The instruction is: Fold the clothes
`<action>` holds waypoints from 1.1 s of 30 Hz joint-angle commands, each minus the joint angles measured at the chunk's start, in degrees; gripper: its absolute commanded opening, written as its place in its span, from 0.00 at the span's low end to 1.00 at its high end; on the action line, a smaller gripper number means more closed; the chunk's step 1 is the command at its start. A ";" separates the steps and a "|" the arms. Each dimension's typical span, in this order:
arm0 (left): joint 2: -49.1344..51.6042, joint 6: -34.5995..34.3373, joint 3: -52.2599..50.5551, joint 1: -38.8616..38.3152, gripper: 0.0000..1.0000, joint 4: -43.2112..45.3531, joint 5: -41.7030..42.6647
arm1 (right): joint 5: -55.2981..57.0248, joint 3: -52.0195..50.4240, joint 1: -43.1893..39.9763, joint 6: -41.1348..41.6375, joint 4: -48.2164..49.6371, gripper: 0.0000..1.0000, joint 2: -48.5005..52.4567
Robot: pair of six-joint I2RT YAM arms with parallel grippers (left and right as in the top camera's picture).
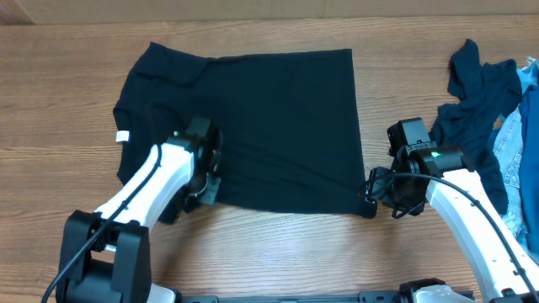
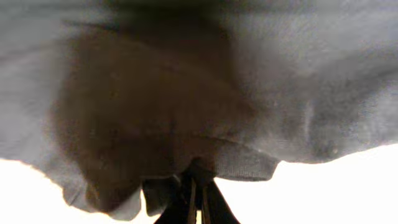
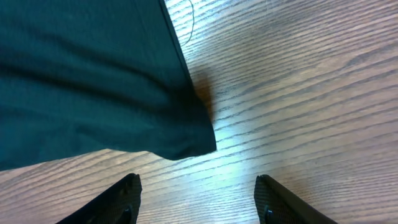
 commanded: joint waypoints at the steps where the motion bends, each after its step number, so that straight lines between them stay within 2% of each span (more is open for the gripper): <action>1: -1.77 -2.80 7.67 -0.11 0.04 -6.05 0.48 | -0.26 0.20 -0.15 -0.15 -0.04 0.62 -0.22; 4: -2.19 -3.30 16.26 -0.11 0.04 -16.13 0.50 | -0.26 0.20 -0.15 -0.17 0.07 0.62 -0.22; 8: -2.38 -3.45 22.51 -0.11 0.04 -22.51 0.48 | -0.26 0.20 -0.15 -0.17 0.42 0.63 -0.22; 13: -2.95 -3.37 27.47 -0.07 0.04 -24.13 0.04 | -0.33 0.20 -0.15 -0.15 1.29 0.69 -0.22; 17: -2.93 -2.99 27.52 -0.07 0.04 -24.72 0.04 | -5.64 -1.79 -0.15 -0.35 2.47 0.74 0.72; 21: -2.93 -2.99 27.52 -0.07 0.04 -24.72 0.04 | -8.83 -8.00 -0.17 -0.31 7.45 0.72 5.25; 25: -2.93 -2.78 27.52 -0.07 0.04 -24.65 0.02 | -13.92 -9.79 -0.15 -0.15 9.84 0.69 9.75; 28: -2.93 -2.78 27.52 -0.07 0.04 -24.65 0.02 | -16.76 -11.58 -0.15 -0.15 13.51 0.65 9.92; 33: -2.93 -2.84 27.52 -0.04 0.04 -25.33 -1.84 | -17.94 -15.32 -0.17 0.31 18.10 0.65 9.92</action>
